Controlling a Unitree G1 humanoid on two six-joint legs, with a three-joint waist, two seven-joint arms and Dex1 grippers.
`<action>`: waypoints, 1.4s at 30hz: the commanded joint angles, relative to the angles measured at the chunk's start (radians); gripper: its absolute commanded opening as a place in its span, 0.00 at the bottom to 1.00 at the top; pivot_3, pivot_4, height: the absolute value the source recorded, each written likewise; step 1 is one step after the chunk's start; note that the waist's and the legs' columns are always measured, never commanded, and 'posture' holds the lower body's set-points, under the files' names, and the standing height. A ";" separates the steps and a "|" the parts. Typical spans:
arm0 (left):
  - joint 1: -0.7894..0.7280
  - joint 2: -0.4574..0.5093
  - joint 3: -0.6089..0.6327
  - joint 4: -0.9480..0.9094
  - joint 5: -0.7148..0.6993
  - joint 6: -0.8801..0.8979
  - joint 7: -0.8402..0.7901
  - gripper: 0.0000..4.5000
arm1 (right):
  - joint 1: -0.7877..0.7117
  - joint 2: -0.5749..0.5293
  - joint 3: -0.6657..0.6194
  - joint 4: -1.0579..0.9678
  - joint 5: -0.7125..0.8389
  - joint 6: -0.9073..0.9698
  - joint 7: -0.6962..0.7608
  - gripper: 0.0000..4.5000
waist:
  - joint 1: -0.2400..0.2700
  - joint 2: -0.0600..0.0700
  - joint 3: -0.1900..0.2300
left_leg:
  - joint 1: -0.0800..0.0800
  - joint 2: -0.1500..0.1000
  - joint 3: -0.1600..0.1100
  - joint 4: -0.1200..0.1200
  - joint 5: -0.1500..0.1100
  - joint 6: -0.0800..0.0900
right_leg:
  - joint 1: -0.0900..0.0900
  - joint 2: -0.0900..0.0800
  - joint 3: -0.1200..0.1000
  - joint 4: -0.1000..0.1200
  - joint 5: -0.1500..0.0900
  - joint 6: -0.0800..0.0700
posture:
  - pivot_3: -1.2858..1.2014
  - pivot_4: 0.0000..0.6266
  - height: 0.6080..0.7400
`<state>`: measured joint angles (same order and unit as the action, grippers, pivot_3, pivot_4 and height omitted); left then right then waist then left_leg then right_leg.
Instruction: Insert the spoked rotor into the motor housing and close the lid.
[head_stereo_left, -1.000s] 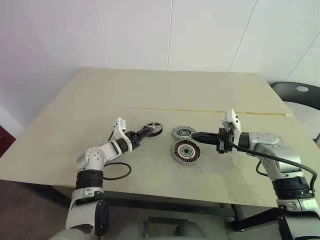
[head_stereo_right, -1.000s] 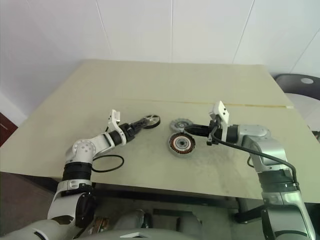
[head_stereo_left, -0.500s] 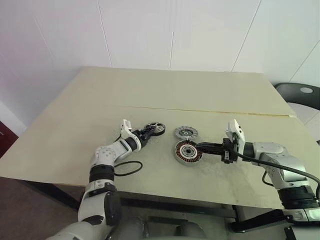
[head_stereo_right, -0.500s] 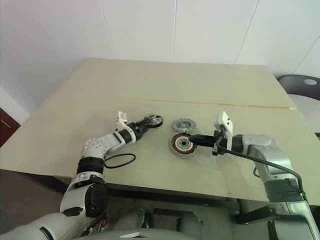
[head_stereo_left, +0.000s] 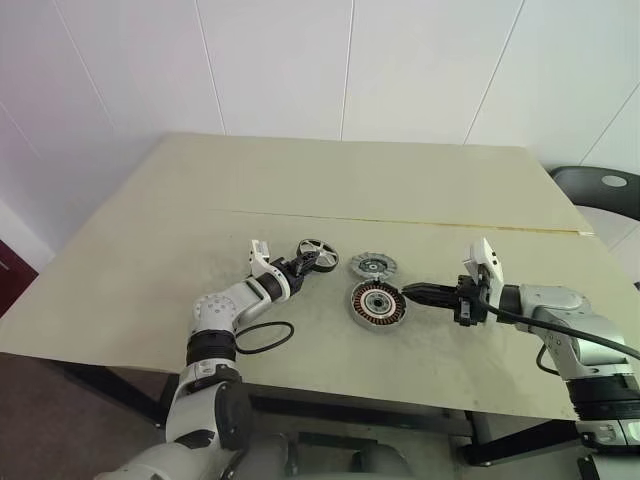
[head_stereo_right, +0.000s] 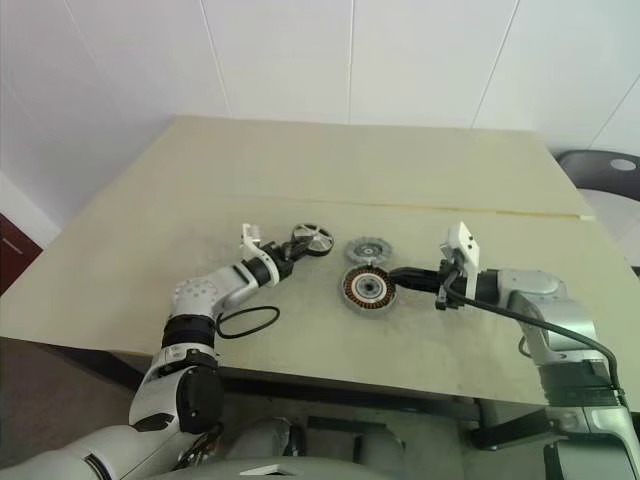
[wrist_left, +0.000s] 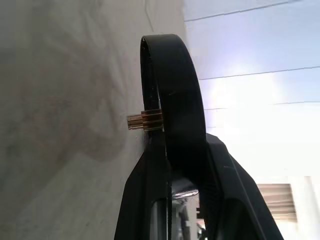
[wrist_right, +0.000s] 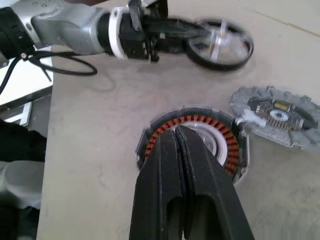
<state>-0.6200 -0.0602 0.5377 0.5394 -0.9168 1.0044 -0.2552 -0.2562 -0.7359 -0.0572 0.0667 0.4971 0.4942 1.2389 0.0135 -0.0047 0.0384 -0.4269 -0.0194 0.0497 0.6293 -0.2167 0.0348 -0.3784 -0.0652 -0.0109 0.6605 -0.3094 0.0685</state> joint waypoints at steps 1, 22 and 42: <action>0.034 -0.008 -0.034 -0.138 -0.080 0.078 -0.063 0.09 | 0.006 -0.024 -0.014 0.008 -0.001 -0.018 0.023 0.00 | -0.001 0.000 0.000 | 0.000 0.000 0.000 0.000 0.000 0.000 | 0.000 0.000 0.000 0.000 0.000 0.000 | 0.52 0.00 1.00; 0.005 -0.060 -0.242 -0.114 -0.067 0.213 -0.219 0.09 | -0.011 -0.032 -0.013 0.127 -0.060 -0.073 0.028 0.00 | -0.001 0.000 0.000 | 0.000 0.000 0.000 0.001 0.000 0.000 | 0.001 0.000 0.000 0.000 0.000 -0.001 | 0.52 0.00 1.00; 0.065 -0.098 -0.186 -0.122 -0.093 0.295 -0.145 0.09 | -0.005 -0.018 -0.006 0.127 -0.064 -0.073 0.004 0.00 | -0.002 0.000 0.000 | 0.000 0.000 0.000 0.001 0.000 0.000 | 0.001 0.000 0.000 -0.001 0.000 -0.001 | 0.52 0.00 1.00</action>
<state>-0.5524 -0.1504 0.3386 0.4389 -0.9836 1.2960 -0.4025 -0.2485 -0.7598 -0.0537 0.2011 0.4287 0.4346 1.2424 0.0112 -0.0046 0.0385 -0.4264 -0.0194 0.0498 0.6306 -0.2167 0.0349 -0.3772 -0.0651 -0.0109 0.6596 -0.3097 0.0679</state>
